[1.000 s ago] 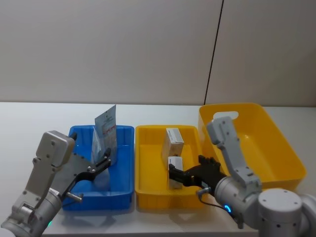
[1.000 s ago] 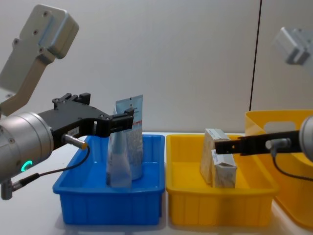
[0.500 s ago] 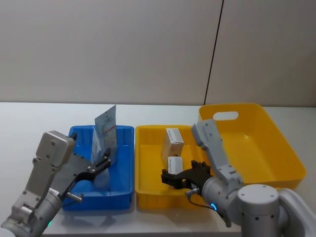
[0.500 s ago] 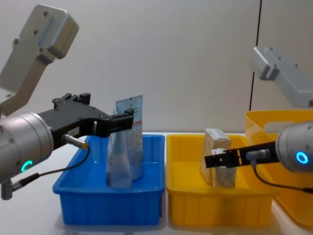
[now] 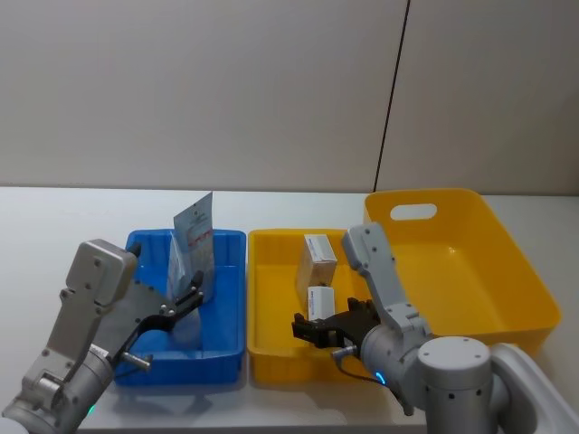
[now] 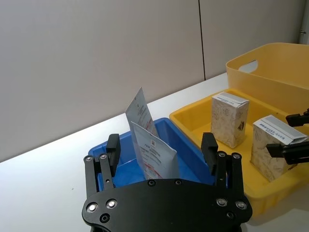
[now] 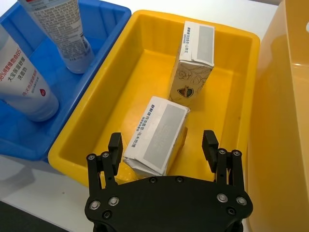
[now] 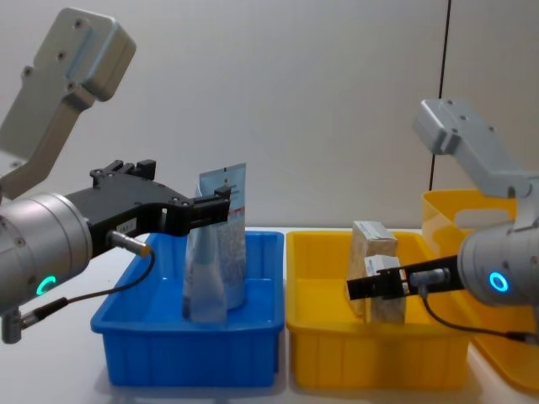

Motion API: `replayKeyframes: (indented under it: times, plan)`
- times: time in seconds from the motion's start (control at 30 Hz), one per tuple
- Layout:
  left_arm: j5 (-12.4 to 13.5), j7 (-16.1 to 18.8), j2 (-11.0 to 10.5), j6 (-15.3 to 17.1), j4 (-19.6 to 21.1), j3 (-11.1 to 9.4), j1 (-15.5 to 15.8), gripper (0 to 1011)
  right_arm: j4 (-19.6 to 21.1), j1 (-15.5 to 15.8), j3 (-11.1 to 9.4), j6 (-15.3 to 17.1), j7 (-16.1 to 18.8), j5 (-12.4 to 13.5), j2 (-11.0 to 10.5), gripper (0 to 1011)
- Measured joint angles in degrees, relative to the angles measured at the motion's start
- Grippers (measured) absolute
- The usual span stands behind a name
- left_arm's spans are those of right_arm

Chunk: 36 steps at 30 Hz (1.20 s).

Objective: Bimanual collaborative sorting of washing and personal care products

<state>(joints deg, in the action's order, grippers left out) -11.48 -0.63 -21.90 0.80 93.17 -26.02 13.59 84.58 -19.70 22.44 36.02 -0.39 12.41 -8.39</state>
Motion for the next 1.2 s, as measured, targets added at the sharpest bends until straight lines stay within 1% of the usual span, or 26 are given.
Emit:
replayKeyframes:
  times: [0.47, 0.83, 1.0, 1.03, 1.07, 1.1, 1.13, 1.17, 1.2]
  plan:
    - [0.0, 0.0, 0.0, 0.0, 0.0, 0.0, 0.0, 1002, -3.0, -1.2, -0.2, -0.4, -0.7, -0.9, 1.6, 1003]
    - [0.0, 0.0, 0.0, 0.0, 0.0, 0.0, 0.0, 1001, -4.2, -1.5, -0.6, -1.3, -1.2, -1.6, 2.5, 1000]
    - [0.0, 0.0, 0.0, 0.0, 0.0, 0.0, 0.0, 1001, -4.6, -1.5, -0.8, -1.7, -1.4, -1.8, 2.8, 906]
    - [0.0, 0.0, 0.0, 0.0, 0.0, 0.0, 0.0, 1002, -4.6, -1.6, -0.8, -1.7, -1.4, -1.8, 2.8, 867]
    - [0.0, 0.0, 0.0, 0.0, 0.0, 0.0, 0.0, 1001, -4.7, -1.6, -0.8, -1.8, -1.5, -1.8, 2.9, 867]
    - [0.0, 0.0, 0.0, 0.0, 0.0, 0.0, 0.0, 1002, -4.7, -1.6, -0.8, -1.8, -1.5, -1.8, 2.9, 813]
    - [0.0, 0.0, 0.0, 0.0, 0.0, 0.0, 0.0, 1002, -4.7, -1.6, -0.8, -1.9, -1.5, -1.9, 2.9, 795]
    - [0.0, 0.0, 0.0, 0.0, 0.0, 0.0, 0.0, 1001, -4.8, -1.6, -0.9, -1.9, -1.6, -1.9, 3.0, 732]
    - [0.0, 0.0, 0.0, 0.0, 0.0, 0.0, 0.0, 1001, -4.8, -1.6, -0.9, -2.0, -1.6, -1.9, 3.0, 712]
